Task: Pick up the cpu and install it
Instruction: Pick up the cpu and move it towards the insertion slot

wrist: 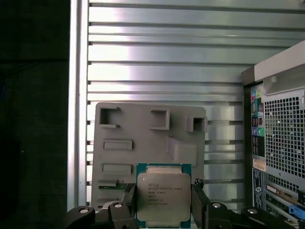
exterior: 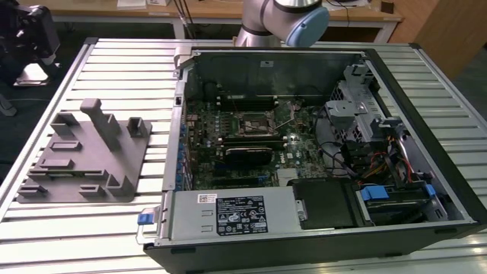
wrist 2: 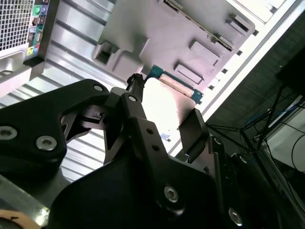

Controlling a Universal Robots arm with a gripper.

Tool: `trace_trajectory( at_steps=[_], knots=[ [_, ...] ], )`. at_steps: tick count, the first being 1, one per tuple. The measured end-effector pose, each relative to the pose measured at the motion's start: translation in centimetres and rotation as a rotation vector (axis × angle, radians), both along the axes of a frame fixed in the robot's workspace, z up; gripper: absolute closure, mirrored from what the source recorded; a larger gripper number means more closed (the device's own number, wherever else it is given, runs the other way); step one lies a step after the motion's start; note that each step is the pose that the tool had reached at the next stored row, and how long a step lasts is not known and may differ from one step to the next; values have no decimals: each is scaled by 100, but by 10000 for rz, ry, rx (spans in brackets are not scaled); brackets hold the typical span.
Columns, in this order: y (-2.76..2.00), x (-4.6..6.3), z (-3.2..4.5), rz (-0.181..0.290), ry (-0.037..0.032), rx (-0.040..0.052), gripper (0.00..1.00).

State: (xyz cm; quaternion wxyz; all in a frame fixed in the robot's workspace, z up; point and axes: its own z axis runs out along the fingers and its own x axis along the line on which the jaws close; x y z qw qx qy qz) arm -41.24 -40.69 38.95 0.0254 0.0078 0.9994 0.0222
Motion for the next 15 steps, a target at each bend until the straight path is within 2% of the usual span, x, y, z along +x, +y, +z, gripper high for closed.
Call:
trace_trajectory(
  at_steps=[15],
  knots=[
    [1,382,0,0,0,0,45]
  ],
)
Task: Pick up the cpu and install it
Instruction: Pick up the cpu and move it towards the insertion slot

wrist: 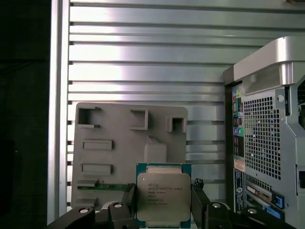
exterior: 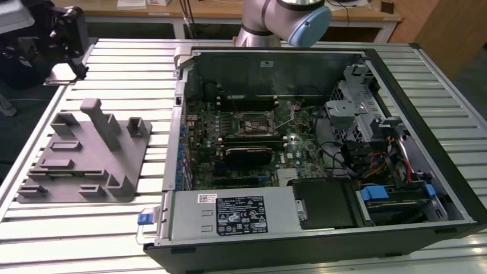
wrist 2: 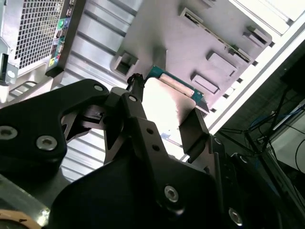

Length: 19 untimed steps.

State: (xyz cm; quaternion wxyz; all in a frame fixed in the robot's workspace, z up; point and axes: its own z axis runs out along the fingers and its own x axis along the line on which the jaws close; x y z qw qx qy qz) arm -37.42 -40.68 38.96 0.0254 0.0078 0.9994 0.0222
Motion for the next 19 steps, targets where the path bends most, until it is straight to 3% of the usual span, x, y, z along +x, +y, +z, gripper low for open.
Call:
trace_trajectory(
  at_steps=[19],
  knots=[
    [2,588,0,0,0,0,45]
  ],
)
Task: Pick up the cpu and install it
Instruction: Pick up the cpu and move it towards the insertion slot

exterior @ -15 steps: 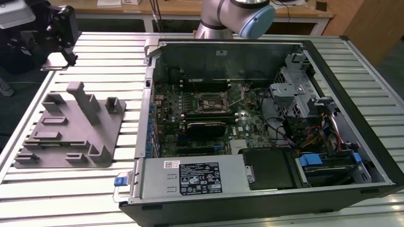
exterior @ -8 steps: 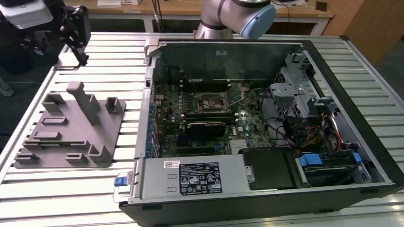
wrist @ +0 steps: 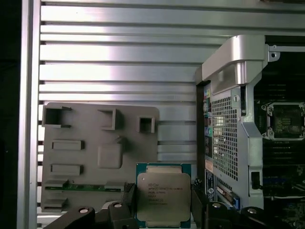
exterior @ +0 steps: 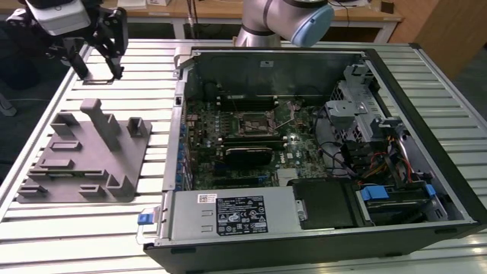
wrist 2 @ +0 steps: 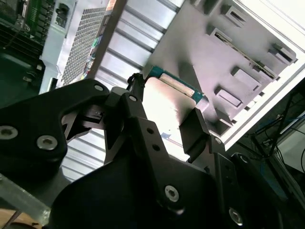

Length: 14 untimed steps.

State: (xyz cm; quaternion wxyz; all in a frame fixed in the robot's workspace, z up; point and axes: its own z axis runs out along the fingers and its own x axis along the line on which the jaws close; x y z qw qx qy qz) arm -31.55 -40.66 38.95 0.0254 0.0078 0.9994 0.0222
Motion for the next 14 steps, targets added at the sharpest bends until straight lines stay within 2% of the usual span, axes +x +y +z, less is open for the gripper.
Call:
trace_trajectory(
  at_steps=[14],
  knots=[
    [3,521,0,0,0,0,45]
  ],
)
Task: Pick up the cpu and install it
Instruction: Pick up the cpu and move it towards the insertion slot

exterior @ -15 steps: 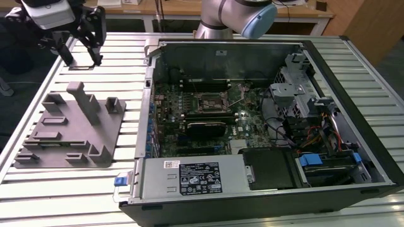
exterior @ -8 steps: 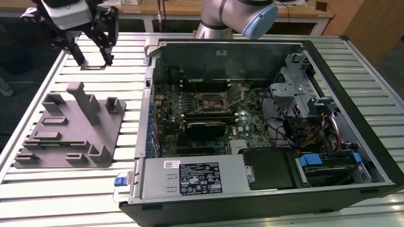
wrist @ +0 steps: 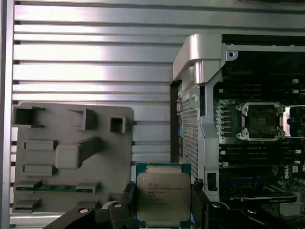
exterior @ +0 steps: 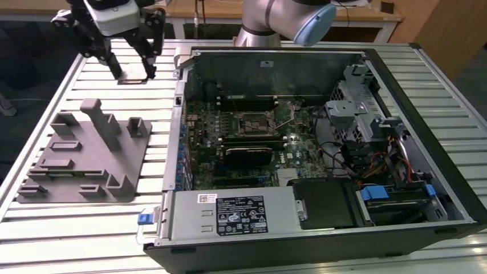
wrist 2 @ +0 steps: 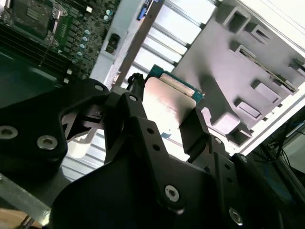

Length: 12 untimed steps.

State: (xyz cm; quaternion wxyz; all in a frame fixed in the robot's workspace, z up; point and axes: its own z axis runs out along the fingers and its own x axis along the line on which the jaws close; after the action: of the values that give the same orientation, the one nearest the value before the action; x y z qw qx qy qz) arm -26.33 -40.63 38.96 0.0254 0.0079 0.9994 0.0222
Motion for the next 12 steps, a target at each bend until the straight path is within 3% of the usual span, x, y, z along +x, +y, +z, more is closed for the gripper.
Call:
trace_trajectory(
  at_steps=[12],
  knots=[
    [6,536,0,2,0,-1,45]
  ],
)
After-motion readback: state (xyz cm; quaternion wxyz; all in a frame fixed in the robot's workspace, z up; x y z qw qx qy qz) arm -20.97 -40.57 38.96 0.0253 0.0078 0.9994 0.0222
